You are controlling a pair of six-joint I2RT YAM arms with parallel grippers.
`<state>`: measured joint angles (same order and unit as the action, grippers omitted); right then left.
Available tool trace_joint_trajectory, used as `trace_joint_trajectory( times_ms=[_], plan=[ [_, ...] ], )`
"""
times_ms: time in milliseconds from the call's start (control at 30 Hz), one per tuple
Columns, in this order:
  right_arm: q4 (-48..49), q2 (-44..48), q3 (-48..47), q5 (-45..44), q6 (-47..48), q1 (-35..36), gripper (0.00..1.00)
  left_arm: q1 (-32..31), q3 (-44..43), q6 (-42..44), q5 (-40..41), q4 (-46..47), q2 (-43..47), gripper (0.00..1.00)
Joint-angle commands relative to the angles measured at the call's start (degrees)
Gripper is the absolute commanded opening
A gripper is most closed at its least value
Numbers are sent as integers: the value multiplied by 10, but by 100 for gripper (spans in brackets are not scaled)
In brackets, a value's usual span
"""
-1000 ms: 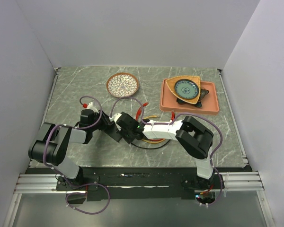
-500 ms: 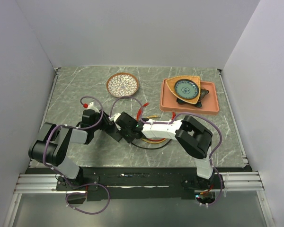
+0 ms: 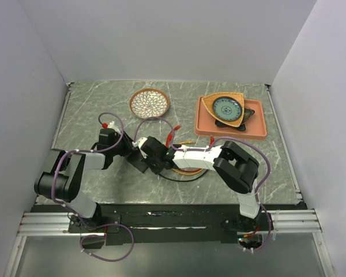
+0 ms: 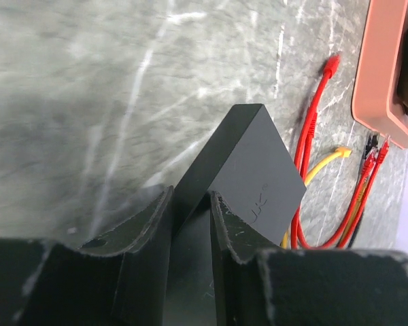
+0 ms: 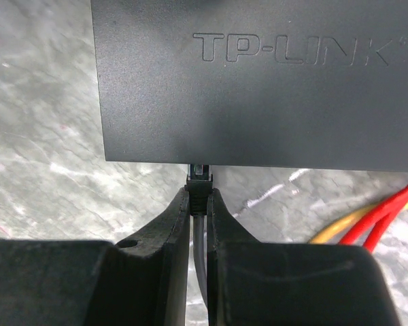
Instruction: Insert the plug into the switch port
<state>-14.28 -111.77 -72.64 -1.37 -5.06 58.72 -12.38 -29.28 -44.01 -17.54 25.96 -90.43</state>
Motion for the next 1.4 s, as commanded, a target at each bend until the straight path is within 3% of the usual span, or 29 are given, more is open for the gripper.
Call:
trace_joint_trajectory(
  times_ms=[0,100,333,467,733,867,1000,1367],
  plan=[
    [227,-3,-30,-10,-6,-11,8,12,24,23,-129,-185,-3,13],
    [213,-6,-31,-9,-8,-11,8,32,19,28,-124,-191,-2,21],
    [186,-12,-31,-14,-7,-10,24,58,5,23,-107,-194,6,40],
    [166,-15,-34,-5,-3,-11,27,70,-6,29,-87,-209,12,47],
    [145,12,7,10,7,-11,34,97,-15,22,-63,-223,43,53],
    [145,48,36,32,12,-12,40,105,-20,22,-44,-237,67,60],
    [145,82,70,43,16,-13,53,114,-22,19,-32,-245,90,69],
    [154,147,142,52,13,-19,74,115,-35,43,-29,-258,120,69]
  ],
)
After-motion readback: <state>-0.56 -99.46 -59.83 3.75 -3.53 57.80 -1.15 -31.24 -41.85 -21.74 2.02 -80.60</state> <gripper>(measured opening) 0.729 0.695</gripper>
